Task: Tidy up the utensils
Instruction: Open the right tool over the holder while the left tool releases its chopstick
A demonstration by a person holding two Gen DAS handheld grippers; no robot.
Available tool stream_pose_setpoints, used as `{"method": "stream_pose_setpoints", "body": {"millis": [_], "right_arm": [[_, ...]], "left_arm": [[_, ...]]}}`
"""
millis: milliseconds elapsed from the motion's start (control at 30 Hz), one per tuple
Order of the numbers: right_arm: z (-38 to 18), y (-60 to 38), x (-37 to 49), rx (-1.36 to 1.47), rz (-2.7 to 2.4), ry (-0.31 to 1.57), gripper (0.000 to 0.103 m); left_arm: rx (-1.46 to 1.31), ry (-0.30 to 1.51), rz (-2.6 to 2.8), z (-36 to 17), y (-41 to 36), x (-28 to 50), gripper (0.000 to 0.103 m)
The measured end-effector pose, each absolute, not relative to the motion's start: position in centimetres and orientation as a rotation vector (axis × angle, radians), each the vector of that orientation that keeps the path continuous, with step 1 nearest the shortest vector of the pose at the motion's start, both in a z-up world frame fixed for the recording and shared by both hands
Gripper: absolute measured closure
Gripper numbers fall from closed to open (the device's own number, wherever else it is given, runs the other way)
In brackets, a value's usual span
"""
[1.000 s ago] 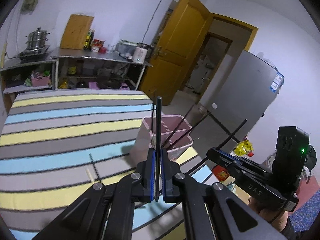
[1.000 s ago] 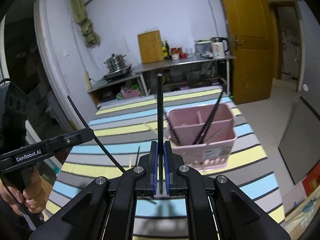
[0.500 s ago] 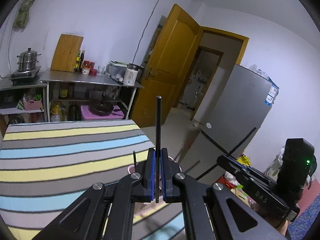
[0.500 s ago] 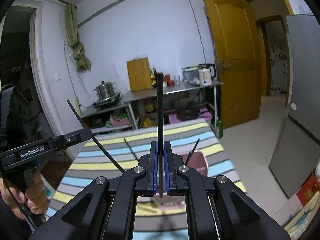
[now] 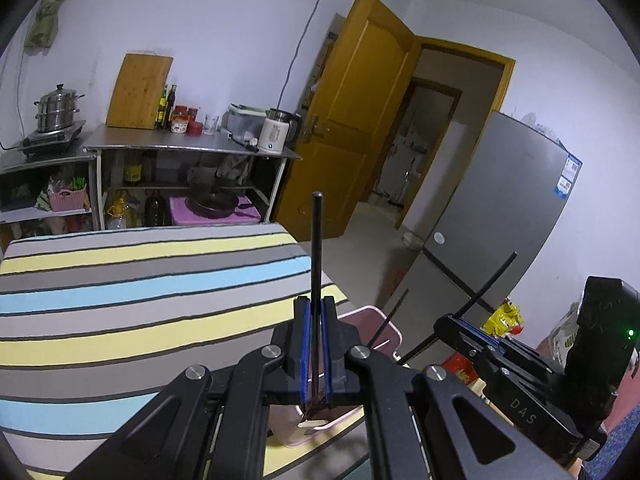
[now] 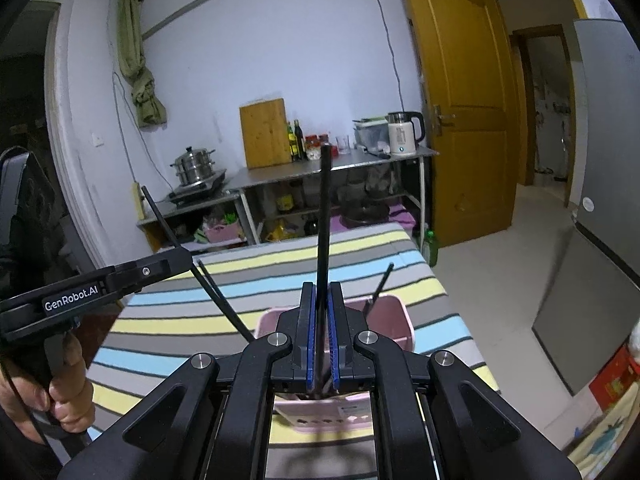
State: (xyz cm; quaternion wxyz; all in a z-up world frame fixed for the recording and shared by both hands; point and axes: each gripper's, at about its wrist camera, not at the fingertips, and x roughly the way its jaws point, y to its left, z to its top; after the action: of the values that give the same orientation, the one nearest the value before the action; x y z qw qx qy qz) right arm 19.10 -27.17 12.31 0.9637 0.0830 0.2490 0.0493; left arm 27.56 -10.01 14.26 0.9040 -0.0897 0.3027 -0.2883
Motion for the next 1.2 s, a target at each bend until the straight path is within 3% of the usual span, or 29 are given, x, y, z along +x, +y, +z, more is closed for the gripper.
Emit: {"method": "stream_pose_setpoints", "body": {"millis": [367, 467, 667, 1200], "right_arm": [[9.2, -26.7, 20.4, 0.161, 0.105, 0.58, 0.097], [8.7, -26.7, 20.5, 0.167, 0.11, 0.611, 0.097], [10.0, -26.7, 18.9, 0.16, 0.097, 0.567, 0.088], [12.1, -25.7, 13.8, 0.169, 0.106, 0.506, 0.082]], "left_arm": [[-0.136, 0.681, -0.602, 11.0, -11.1, 28.2, 0.098], [-0.143, 0.686, -0.605, 10.9, -10.8, 27.9, 0.093], [-0.148, 0.649, -0.597, 12.0, -9.4, 26.5, 0.084], [-0.186, 0.579, -0.507, 13.8, -1.9, 20.1, 0.081]]}}
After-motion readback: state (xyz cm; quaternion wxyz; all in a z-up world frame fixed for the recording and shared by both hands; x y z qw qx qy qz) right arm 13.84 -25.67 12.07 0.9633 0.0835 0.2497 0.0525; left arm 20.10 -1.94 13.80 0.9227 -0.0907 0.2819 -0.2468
